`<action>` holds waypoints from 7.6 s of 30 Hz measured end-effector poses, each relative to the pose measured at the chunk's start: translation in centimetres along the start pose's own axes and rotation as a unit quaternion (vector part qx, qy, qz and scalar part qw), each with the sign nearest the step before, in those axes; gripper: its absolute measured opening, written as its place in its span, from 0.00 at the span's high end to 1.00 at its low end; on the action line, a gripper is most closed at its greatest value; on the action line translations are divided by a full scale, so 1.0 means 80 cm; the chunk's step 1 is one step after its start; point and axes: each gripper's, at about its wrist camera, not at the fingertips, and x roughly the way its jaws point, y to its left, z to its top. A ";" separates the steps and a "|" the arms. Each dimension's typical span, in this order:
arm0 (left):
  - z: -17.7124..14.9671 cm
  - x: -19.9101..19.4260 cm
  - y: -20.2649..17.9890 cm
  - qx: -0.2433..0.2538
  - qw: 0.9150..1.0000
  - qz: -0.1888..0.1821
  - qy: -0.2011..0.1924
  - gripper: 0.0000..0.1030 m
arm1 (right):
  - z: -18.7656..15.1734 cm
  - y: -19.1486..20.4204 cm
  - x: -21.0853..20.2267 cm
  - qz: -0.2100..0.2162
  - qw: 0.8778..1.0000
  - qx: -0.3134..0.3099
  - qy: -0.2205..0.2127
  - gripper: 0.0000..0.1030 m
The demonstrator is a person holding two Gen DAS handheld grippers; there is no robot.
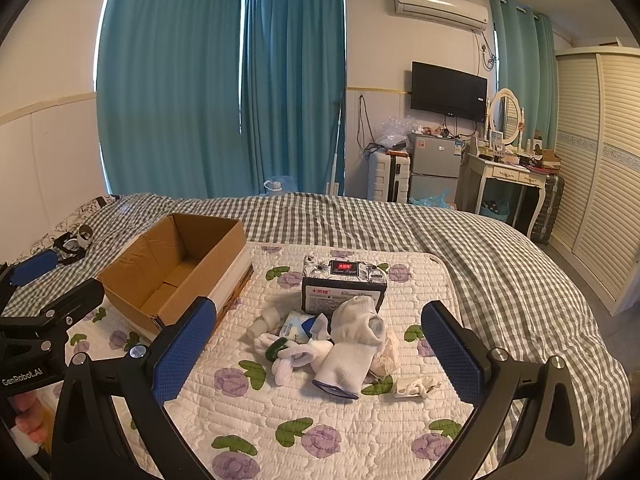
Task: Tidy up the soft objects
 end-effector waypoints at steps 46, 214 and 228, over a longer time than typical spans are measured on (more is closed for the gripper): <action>0.005 -0.007 -0.005 0.001 1.000 -0.007 -0.002 0.05 | 0.000 0.001 0.001 0.000 1.000 -0.003 0.000 0.00; -0.049 0.199 -0.151 -0.036 0.979 -0.062 0.188 0.11 | -0.105 -0.188 0.213 0.035 0.954 0.004 0.297 0.06; -0.068 0.241 -0.175 0.002 0.979 -0.056 0.196 0.12 | -0.123 -0.196 0.220 0.061 0.958 0.036 0.277 0.43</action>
